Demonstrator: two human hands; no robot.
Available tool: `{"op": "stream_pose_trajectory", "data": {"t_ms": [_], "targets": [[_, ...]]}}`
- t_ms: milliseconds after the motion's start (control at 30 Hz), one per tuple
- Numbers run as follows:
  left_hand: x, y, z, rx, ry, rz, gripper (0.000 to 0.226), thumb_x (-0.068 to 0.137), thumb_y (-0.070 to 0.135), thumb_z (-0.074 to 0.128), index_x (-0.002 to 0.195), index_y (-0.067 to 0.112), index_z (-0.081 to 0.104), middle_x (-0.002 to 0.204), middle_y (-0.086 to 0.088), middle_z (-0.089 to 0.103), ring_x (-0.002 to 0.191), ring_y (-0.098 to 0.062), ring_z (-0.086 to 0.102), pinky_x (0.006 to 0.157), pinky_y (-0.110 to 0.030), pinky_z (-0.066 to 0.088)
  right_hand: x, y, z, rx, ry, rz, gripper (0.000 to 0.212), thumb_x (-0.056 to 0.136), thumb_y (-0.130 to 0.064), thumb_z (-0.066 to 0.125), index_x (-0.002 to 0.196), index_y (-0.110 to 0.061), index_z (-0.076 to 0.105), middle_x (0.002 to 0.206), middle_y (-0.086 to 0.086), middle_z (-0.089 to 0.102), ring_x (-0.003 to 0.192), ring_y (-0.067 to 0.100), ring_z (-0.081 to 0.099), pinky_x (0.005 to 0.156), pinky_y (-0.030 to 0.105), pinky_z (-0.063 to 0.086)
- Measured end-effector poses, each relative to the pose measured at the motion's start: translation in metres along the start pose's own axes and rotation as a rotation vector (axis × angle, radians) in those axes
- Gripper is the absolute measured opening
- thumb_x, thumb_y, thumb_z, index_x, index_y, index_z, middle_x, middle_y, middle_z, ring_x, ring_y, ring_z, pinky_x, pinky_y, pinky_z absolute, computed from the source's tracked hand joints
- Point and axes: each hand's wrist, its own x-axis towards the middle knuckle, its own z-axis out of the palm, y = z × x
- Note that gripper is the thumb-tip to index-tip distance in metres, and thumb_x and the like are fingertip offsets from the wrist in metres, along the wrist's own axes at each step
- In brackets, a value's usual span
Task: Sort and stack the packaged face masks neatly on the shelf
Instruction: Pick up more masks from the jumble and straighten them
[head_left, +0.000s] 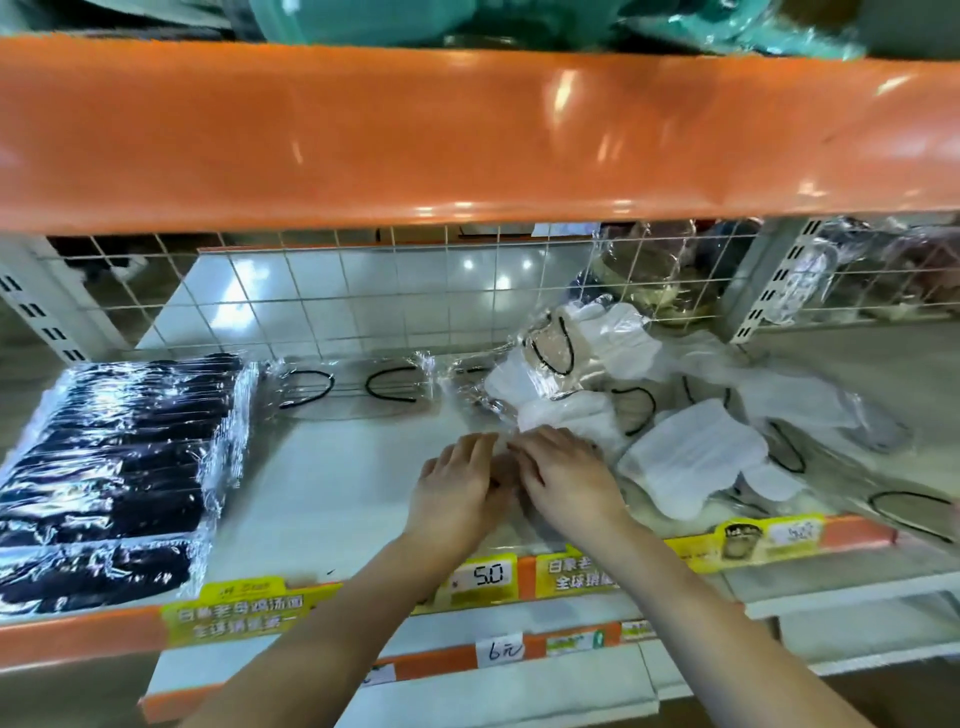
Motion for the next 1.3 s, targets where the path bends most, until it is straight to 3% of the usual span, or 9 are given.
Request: {"op": "stream_pose_trajectory", "data": {"t_ms": [167, 400, 533, 667, 800, 967, 1067, 1167, 1300], "targets": [[-0.001, 0.003, 0.005, 0.112, -0.003, -0.005, 0.068, 0.084, 0.054, 0.058, 0.14, 0.018, 0.043, 0.137, -0.003, 0.047, 0.129, -0.025, 0.04, 0.102, -0.037, 0.034, -0.015, 0.018, -0.005, -0.16, -0.094, -0.015, 0.045, 0.075, -0.045, 0.051, 0.105, -0.017, 0.068, 0.103, -0.003, 0.066, 0.097, 0.021, 0.064, 0.08, 0.036, 0.052], [-0.005, -0.001, 0.006, 0.122, 0.236, -0.008, 0.053, 0.052, 0.041, 0.088, 0.095, 0.014, 0.071, 0.082, -0.006, 0.063, 0.078, -0.033, 0.06, 0.061, -0.038, 0.052, -0.02, 0.018, 0.002, -0.169, -0.025, -0.037, 0.041, 0.074, -0.049, 0.056, 0.103, -0.022, 0.069, 0.097, -0.004, 0.062, 0.091, 0.022, 0.062, 0.077, 0.036, 0.05], [-0.005, 0.001, -0.008, 0.097, 0.221, -0.209, 0.028, 0.076, 0.042, 0.073, 0.097, 0.024, 0.069, 0.093, 0.002, 0.065, 0.096, -0.027, 0.056, 0.081, -0.038, 0.039, -0.021, 0.018, 0.005, -0.157, 0.015, -0.029, 0.039, 0.065, -0.044, 0.081, 0.092, -0.019, 0.067, 0.089, 0.0, 0.061, 0.084, 0.027, 0.062, 0.075, 0.039, 0.05], [-0.005, -0.009, -0.027, -0.323, 0.115, -0.372, 0.007, 0.086, 0.031, 0.067, 0.081, 0.026, 0.065, 0.088, 0.008, 0.065, 0.085, -0.015, 0.059, 0.074, -0.031, 0.044, -0.024, 0.019, 0.005, -0.132, 0.076, -0.015, 0.04, 0.062, -0.043, 0.084, 0.085, -0.016, 0.065, 0.085, 0.002, 0.061, 0.084, 0.029, 0.062, 0.074, 0.041, 0.052], [-0.008, -0.013, -0.04, -0.728, 0.198, -0.358, 0.018, 0.085, 0.007, 0.067, 0.072, 0.018, 0.062, 0.072, 0.004, 0.064, 0.066, -0.006, 0.058, 0.067, -0.022, 0.043, -0.025, 0.021, 0.006, 0.001, 0.19, 0.001, 0.029, 0.079, -0.045, 0.062, 0.085, -0.017, 0.061, 0.091, 0.001, 0.057, 0.087, 0.027, 0.058, 0.076, 0.041, 0.048], [-0.008, -0.022, -0.05, -0.994, 0.373, -0.428, 0.009, 0.088, 0.006, 0.063, 0.08, 0.011, 0.064, 0.074, -0.001, 0.067, 0.065, -0.009, 0.06, 0.057, -0.019, 0.047, -0.018, 0.023, -0.003, 0.441, 0.218, 0.287, 0.053, 0.083, -0.027, 0.072, 0.126, -0.006, 0.049, 0.124, 0.012, 0.049, 0.108, 0.025, 0.051, 0.08, 0.032, 0.048], [-0.009, -0.024, -0.053, -1.075, 0.411, -0.449, 0.012, 0.089, 0.006, 0.061, 0.081, 0.014, 0.063, 0.07, 0.001, 0.068, 0.058, -0.009, 0.059, 0.051, -0.019, 0.047, -0.007, 0.026, -0.014, 0.708, 0.126, 0.499, 0.051, 0.085, -0.016, 0.07, 0.13, -0.009, 0.046, 0.116, 0.011, 0.059, 0.088, 0.022, 0.062, 0.069, 0.022, 0.045], [-0.011, -0.024, -0.055, -1.179, 0.441, -0.464, 0.014, 0.088, 0.008, 0.064, 0.097, 0.02, 0.064, 0.074, -0.001, 0.071, 0.064, -0.01, 0.064, 0.055, -0.018, 0.05, -0.003, 0.024, -0.027, 0.952, 0.091, 0.576, 0.012, 0.092, -0.007, 0.06, 0.103, -0.011, 0.056, 0.097, 0.011, 0.065, 0.045, 0.01, 0.058, 0.046, 0.021, 0.046], [-0.014, -0.028, -0.054, -1.319, 0.258, -0.572, 0.035, 0.086, 0.008, 0.066, 0.116, 0.024, 0.058, 0.089, -0.012, 0.069, 0.066, -0.014, 0.064, 0.05, -0.018, 0.046, -0.001, 0.023, -0.032, 1.005, 0.221, 0.575, 0.015, 0.092, -0.005, 0.059, 0.082, -0.016, 0.055, 0.079, 0.003, 0.059, 0.039, 0.004, 0.051, 0.043, 0.02, 0.043]]}}
